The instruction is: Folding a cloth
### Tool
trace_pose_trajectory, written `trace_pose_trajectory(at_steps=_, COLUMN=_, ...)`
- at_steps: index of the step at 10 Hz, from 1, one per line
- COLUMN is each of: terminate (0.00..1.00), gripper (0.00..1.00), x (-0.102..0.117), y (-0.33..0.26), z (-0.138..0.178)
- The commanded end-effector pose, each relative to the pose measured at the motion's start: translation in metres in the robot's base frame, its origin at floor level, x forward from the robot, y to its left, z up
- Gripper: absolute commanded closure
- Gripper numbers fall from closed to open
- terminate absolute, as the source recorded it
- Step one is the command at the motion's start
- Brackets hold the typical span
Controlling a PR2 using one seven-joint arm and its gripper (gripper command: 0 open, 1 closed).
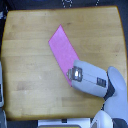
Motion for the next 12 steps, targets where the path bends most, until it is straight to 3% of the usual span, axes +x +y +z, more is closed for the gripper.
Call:
trace_pose_trajectory(at_steps=1, terminate=0.0, gripper=1.0, x=-0.044, y=0.036, z=-0.015)
trace_pose_trajectory(at_steps=3, terminate=0.0, gripper=1.0, x=-0.052, y=0.046, z=-0.027)
trace_pose_trajectory(at_steps=12, terminate=0.0, gripper=1.0, x=-0.038, y=0.044, z=-0.017)
